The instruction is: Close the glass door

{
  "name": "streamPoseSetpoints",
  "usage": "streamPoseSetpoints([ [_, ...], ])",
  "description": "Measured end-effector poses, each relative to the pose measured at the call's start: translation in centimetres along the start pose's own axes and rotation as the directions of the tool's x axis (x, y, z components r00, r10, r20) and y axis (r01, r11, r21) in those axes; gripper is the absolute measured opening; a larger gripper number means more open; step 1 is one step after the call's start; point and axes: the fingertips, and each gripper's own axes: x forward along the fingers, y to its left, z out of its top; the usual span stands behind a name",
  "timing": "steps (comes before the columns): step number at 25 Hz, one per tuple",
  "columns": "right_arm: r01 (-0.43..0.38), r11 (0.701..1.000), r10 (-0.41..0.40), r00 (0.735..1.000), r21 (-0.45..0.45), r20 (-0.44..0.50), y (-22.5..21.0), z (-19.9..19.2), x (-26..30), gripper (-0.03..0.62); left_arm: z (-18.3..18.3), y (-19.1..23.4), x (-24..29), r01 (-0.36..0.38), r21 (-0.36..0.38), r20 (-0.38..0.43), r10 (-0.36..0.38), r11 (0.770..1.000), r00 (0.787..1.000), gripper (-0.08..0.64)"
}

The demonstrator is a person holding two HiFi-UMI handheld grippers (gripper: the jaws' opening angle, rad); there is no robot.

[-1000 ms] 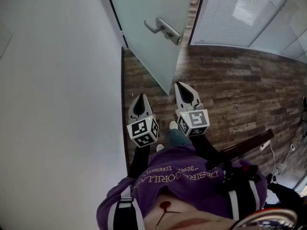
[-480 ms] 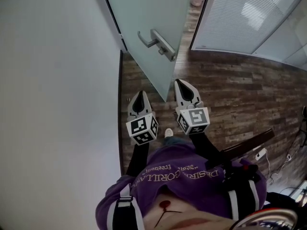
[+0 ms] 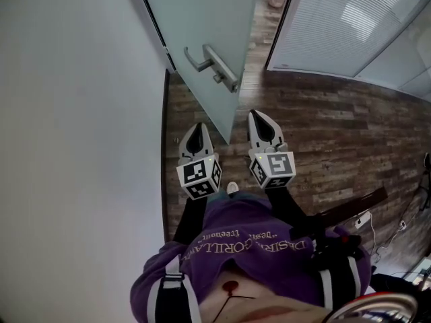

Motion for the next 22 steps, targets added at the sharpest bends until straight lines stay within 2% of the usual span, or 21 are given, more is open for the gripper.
streamPoseSetpoints([
  [7, 0.011, 1.0, -0.011, 1.0, 0.011, 0.002, -0.1, 0.4, 1.1, -0.004, 0.7, 0.2, 1.6, 0.022, 0.001, -0.009, -0.022, 1.0, 1.0, 0.002],
  [15, 0.049, 0.999, -0.049, 0.998, -0.001, 0.044, 0.2, 2.8, 2.8, -0.003, 4.0, 0.9, 4.4, 0.062, 0.059, 0.012, -0.063, 0.996, 0.998, 0.002],
  [22, 0.104, 0.994, -0.105, 0.993, 0.013, 0.047, -0.3, 2.5, 3.8, -0.003, 4.2, 1.9, 6.2, 0.096, 0.079, -0.006, -0.096, 0.992, 0.995, 0.002],
])
